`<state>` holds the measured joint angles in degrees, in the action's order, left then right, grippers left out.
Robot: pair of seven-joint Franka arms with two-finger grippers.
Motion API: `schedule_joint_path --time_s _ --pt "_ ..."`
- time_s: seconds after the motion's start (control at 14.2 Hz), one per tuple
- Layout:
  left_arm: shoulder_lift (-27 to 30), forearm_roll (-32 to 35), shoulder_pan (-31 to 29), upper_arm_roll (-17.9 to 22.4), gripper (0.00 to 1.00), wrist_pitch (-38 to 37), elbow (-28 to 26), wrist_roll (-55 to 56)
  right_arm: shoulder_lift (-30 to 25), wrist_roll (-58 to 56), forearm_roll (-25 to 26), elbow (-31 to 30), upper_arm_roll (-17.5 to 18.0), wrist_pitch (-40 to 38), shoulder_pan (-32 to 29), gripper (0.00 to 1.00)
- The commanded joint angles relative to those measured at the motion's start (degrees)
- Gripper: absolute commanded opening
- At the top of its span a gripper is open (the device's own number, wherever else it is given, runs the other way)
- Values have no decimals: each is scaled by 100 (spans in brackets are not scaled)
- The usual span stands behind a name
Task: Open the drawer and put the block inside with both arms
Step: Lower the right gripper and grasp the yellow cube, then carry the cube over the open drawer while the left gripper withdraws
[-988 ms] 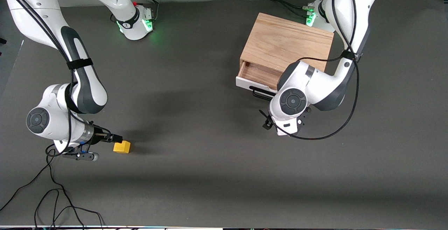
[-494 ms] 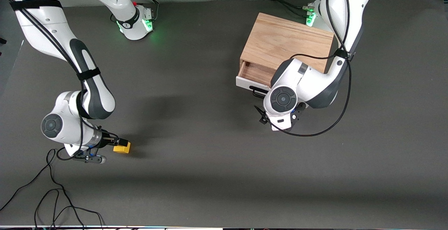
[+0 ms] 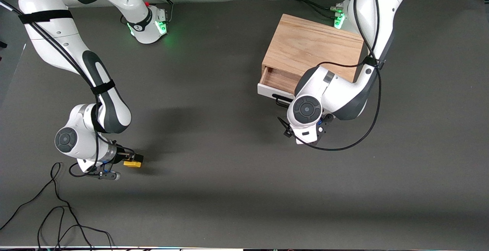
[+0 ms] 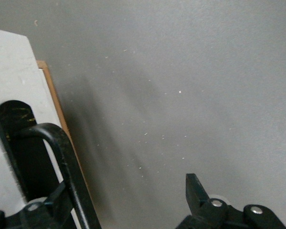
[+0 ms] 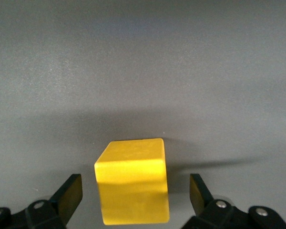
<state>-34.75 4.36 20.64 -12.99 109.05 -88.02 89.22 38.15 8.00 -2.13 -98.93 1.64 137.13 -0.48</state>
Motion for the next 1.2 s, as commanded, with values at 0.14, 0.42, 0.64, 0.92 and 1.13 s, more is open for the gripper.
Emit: schedule_joint_path --time_s 0.14,0.42,0.64,0.92,1.13 --pt "29 425 133 51 100 363 109 122 78 -88 -7 190 -14 7 4 49" --pt "117 575 150 51 100 354 232 113 61 -71 -7 357 -14 -124 4 7" --pt "109 575 151 51 100 354 373 104 0 -18 -15 699 -14 -703 4 7" --pt "109 610 133 60 100 319 461 25 -79 43 -15 1515 -14 -1968 21 7" --pt "187 724 72 69 100 -354 952 -316 -159 560 -6 2384 56 -3153 91 7"
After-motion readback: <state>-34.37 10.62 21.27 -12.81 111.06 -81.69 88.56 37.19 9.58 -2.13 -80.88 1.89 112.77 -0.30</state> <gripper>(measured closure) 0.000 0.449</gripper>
